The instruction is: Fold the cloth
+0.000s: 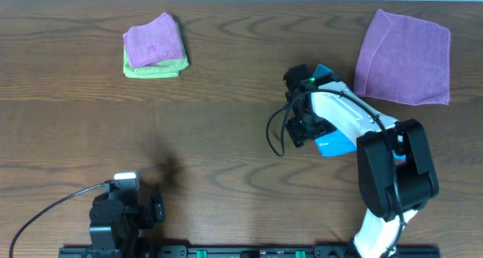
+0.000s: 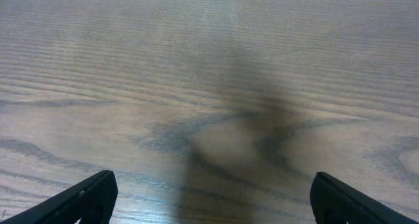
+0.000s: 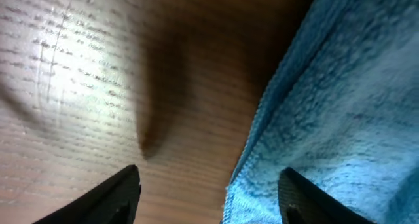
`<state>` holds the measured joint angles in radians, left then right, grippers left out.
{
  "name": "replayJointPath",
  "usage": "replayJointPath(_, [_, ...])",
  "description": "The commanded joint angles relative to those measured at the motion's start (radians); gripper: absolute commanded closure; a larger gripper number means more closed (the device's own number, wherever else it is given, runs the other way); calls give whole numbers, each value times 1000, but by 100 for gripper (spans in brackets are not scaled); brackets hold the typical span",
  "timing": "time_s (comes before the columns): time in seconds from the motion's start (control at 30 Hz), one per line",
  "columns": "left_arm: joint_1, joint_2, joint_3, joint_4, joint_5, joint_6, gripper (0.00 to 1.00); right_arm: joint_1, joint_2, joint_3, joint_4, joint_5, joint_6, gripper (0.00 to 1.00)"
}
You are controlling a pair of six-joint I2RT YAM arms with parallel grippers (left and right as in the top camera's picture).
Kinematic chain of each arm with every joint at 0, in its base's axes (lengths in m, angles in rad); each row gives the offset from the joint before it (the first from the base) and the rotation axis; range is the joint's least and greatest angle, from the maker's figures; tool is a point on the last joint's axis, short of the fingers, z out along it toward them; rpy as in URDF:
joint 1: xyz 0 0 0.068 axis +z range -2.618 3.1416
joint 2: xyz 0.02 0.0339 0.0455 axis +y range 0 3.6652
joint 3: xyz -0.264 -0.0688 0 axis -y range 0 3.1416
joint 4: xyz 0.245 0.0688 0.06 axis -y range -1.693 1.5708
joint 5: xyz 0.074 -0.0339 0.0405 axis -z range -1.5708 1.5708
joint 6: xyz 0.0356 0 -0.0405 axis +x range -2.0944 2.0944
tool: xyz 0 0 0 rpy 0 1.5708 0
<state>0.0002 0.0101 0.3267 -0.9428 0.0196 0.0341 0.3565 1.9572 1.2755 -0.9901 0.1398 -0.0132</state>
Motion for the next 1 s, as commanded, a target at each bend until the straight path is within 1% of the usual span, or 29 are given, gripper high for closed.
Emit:
replayJointPath(0.0, [6,-6,-36,-21,6,8,5,-14,8,-1,9,46,-17,35])
replayJointPath(0.2, [6,-6,-36,-21,6,8,5,-34,8,-1,41,176,14,36])
replayJointPath(0.27, [6,-6,-36,-21,6,8,5,-44,8,-1,52,159,16,39])
replayJointPath(0.33, [6,-6,-36,-21,6,8,5,-56,9,-3,66,140,16,49])
replayJointPath(0.37, [6,-6,-36,-21,6,8,5,-61,8,-6,77,140,20,56])
replayJointPath(0.43, [6,-6,-36,-21,6,8,5,-70,8,-9,89,140,20,75])
replayJointPath(0.47, [6,-6,-36,-21,6,8,5,-76,9,-9,89,140,19,80])
replayJointPath(0.53, [6,-6,-36,-21,6,8,5,-81,8,-10,89,140,19,83])
replayJointPath(0.6, [6,-6,-36,-21,6,8,5,-83,8,-10,88,140,19,90])
replayJointPath(0.63, [6,-6,-36,-21,6,8,5,-83,8,-10,88,135,19,97])
replayJointPath(0.67, [6,-6,-36,-21,6,8,5,-83,8,-9,85,123,19,99])
replayJointPath(0.83, [6,-6,-36,-21,6,8,5,-71,-15,42,60,43,19,99])
replayJointPath(0.97, [6,-6,-36,-21,6,8,5,-37,-47,174,-13,31,4,99])
